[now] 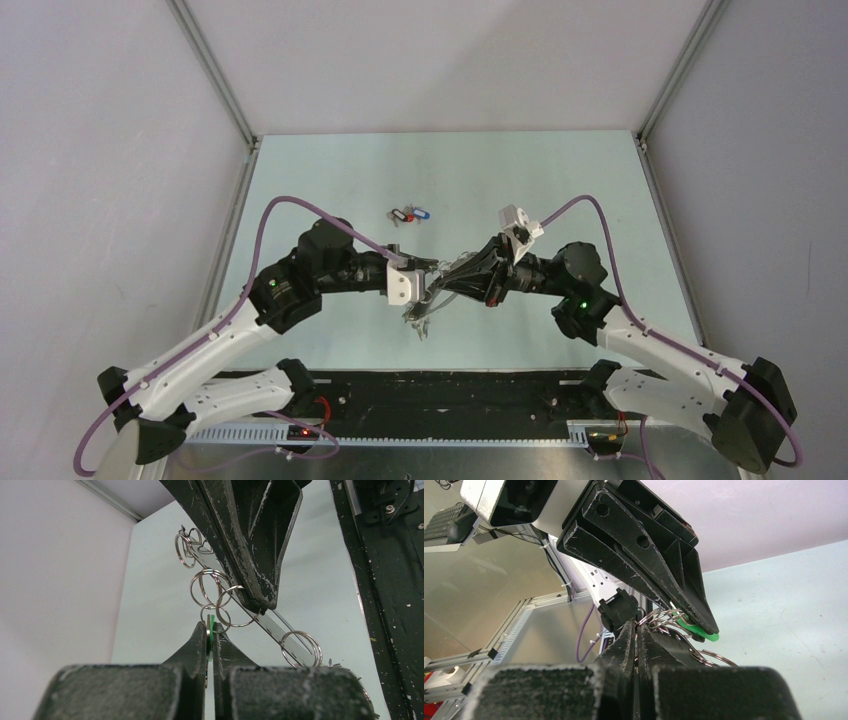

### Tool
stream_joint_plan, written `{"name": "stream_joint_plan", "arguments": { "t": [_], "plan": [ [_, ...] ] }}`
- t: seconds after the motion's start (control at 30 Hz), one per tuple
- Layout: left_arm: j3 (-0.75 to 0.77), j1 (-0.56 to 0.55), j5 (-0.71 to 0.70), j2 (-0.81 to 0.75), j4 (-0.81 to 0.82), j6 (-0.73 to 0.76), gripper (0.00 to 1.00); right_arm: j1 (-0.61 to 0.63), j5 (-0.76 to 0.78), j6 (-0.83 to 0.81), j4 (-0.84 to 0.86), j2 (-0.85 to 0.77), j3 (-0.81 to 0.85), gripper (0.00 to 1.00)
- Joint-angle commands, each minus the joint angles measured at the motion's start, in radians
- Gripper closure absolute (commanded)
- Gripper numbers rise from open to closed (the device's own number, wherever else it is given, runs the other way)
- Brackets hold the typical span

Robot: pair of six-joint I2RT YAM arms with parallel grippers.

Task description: Remove the keys from the keyring

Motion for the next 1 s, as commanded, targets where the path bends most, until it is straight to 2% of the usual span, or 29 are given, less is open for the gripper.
{"name": "stream_joint_plan", "arguments": {
  "t": [0.0,0.47,0.97],
  "plan": [
    [0.019,0.007,-0.024,-0.015,0.067,0.019,1.00,0.039,-0.066,0.048,0.073,0.023,0.042,1.00],
    [0.031,0.026,0.012,-0.032,0.074,-0.004,1.00,0.042,-0.083,0.112,0.098,0.081,0.041,1.00],
    [0.001,0.072,0.074,-0.065,0.186,-0.089,1.00,0.042,-0.085,0.141,0.056,0.133,0.042,1.00]
  ]
}}
